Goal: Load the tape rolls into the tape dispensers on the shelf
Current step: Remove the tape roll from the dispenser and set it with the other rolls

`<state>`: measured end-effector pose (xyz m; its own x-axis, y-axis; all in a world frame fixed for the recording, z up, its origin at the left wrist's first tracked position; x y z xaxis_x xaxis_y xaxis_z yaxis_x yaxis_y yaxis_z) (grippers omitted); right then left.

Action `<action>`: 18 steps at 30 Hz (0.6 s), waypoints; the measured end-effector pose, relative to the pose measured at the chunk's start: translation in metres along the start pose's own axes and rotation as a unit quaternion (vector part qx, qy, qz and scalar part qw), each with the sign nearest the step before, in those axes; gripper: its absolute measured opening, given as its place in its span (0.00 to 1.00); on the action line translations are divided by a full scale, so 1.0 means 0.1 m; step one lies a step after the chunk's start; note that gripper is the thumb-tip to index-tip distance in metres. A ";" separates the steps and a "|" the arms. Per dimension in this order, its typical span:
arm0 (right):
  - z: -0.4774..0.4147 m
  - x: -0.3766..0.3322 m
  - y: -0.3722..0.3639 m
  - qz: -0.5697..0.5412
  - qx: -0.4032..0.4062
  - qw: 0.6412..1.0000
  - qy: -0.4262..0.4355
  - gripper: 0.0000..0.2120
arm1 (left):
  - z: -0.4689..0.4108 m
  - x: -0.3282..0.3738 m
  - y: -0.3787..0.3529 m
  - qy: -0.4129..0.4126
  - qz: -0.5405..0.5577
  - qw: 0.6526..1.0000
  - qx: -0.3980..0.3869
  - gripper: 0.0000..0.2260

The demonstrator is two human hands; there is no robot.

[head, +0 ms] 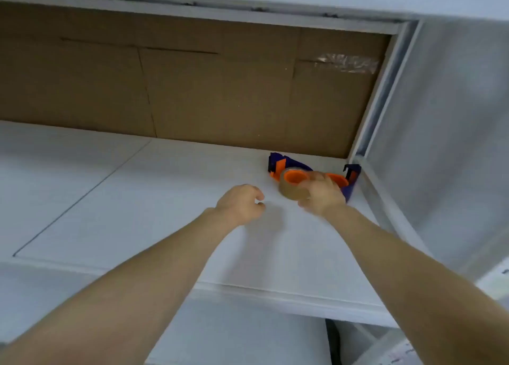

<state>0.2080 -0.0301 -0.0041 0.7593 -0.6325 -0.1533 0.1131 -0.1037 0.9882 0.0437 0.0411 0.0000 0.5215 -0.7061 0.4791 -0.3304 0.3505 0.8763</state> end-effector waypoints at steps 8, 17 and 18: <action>-0.30 -0.09 -0.05 0.146 0.030 0.984 0.100 0.25 | -0.22 -0.02 -0.15 0.042 0.036 0.998 0.013 0.18; 0.15 -0.52 -0.17 0.005 0.023 0.978 0.208 0.13 | -0.10 0.17 -0.22 -0.048 0.059 0.997 0.020 0.34; 0.22 -0.56 -0.18 0.007 0.008 0.976 0.218 0.12 | -0.09 0.15 -0.27 -0.043 0.064 0.997 -0.005 0.38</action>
<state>0.1491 -0.0092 -0.0138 0.9616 -0.2473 -0.1187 0.0934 -0.1116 0.9894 0.0673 0.0261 -0.0154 0.4065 -0.7047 0.5815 -0.3816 0.4474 0.8089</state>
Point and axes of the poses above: each hand's wrist, its own z-axis away from the middle knuckle, its own y-axis out of the back of the hand, x = y × z, the point moved 6 cm from there along -z, towards the middle knuckle, and after that the axes turned 6 degrees about -y, right-handed, at the moved point
